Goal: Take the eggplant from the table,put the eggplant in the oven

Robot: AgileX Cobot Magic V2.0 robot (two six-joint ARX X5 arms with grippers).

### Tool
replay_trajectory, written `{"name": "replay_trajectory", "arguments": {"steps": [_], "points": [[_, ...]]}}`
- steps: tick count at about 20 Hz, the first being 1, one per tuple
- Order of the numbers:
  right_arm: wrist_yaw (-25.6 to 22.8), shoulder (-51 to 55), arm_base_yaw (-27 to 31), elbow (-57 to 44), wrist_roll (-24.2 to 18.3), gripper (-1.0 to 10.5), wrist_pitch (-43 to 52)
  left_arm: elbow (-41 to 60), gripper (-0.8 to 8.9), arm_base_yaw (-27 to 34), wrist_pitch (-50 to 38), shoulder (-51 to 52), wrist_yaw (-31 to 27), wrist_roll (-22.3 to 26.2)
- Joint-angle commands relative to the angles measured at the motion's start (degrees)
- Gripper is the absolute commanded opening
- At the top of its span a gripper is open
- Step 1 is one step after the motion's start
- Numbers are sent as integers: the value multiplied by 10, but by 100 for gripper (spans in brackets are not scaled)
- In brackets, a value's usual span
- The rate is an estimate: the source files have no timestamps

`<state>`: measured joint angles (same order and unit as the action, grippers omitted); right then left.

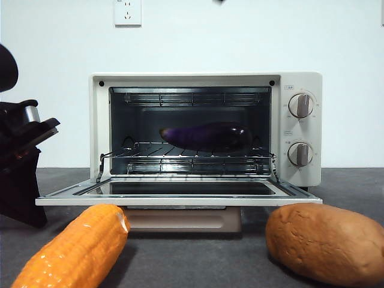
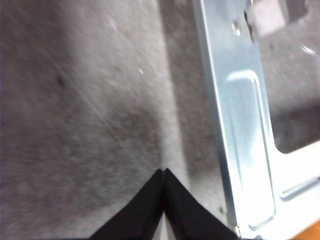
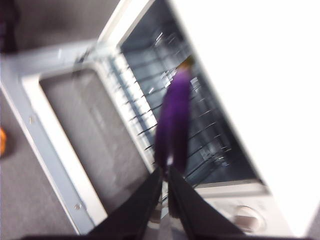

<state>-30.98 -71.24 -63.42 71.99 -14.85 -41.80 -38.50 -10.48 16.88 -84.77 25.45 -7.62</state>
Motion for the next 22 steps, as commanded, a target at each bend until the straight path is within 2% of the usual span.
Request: {"name": "replay_trajectory", "arguments": {"steps": [1,9,22], "points": [[1,31,-9,11,25,4,1,-2,6,14,-2,-21,49,37],[-5,110,-9,11,29,4,-18,-2,5,64,-4,-68,184,55],[-5,194,-9,11,82,4,-80,-2,6,68,-19,-98,280,69]]}}
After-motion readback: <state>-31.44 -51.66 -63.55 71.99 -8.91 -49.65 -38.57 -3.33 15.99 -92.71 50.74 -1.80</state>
